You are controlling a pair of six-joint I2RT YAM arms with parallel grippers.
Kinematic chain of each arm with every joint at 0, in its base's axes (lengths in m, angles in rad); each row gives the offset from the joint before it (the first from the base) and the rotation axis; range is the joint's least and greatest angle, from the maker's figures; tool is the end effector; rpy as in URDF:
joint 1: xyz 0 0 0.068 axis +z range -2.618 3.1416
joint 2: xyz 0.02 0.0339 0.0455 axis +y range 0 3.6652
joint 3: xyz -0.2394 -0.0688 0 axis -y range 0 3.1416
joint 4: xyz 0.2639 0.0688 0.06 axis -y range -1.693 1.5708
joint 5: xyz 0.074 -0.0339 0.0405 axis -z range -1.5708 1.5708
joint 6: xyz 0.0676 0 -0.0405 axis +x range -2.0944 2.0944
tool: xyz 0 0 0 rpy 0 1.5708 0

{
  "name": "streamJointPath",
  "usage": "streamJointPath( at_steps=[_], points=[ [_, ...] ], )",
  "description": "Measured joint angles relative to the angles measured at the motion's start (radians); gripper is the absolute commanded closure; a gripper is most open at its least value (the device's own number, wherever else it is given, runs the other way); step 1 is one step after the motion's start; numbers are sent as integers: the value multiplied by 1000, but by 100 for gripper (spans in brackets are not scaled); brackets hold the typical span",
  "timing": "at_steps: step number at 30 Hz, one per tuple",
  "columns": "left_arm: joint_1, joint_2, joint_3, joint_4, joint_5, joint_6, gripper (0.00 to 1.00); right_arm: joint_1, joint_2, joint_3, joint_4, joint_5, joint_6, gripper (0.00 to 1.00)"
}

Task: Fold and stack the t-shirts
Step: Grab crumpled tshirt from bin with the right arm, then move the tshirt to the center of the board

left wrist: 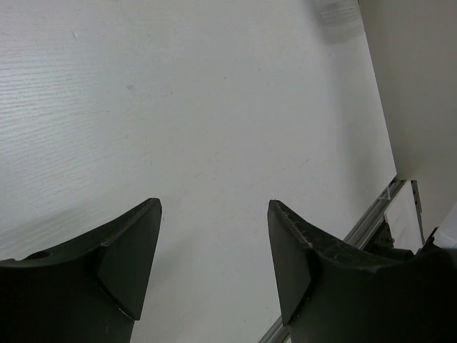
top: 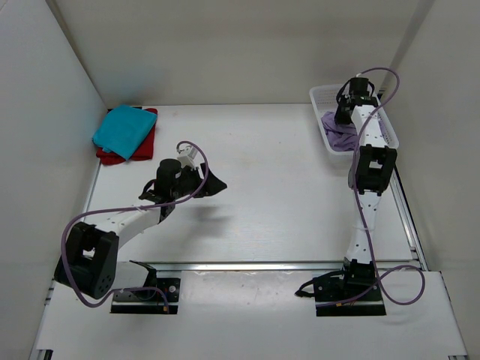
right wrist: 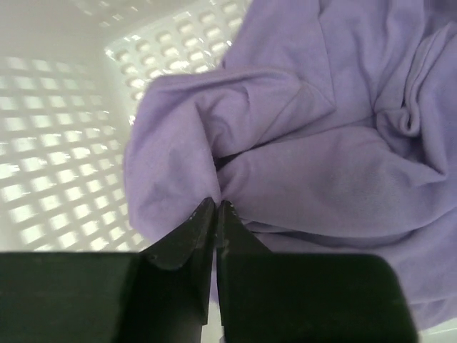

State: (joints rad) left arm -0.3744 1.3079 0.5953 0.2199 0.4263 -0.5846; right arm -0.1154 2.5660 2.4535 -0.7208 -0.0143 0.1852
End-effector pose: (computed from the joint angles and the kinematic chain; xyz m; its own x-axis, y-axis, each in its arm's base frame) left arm 0.2840 -0.1416 0.1534 -0.7380 -0.2499 -0.6268 0.3175 0.6911 -0.6493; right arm 0.5812 -0.0664 0.1690 -0.7032 0.2669 -0.6590 0.2392 0.9617 0.1342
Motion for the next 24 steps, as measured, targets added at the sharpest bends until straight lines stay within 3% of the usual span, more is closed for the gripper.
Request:
streamJointPath(
  at_steps=[6, 13, 15, 21, 22, 24],
  points=[
    [-21, 17, 27, -14, 0, -12, 29, 5, -128, 5, -22, -40, 18, 100],
    [8, -5, 74, -18, 35, -49, 28, 91, -632, 4, 5, -76, 27, 100],
    [43, -26, 74, -31, 36, -55, 28, 211, -803, -17, 65, -67, 21, 100],
    [155, -167, 65, -71, 37, -70, 28, 778, -1193, -289, 352, 33, -125, 100],
    [177, -199, 58, -73, 37, -72, 27, 818, -1223, -302, 375, 48, -142, 100],
    [211, -251, 44, -85, 37, -78, 27, 782, -1238, -297, 406, 47, -135, 99]
  ],
)
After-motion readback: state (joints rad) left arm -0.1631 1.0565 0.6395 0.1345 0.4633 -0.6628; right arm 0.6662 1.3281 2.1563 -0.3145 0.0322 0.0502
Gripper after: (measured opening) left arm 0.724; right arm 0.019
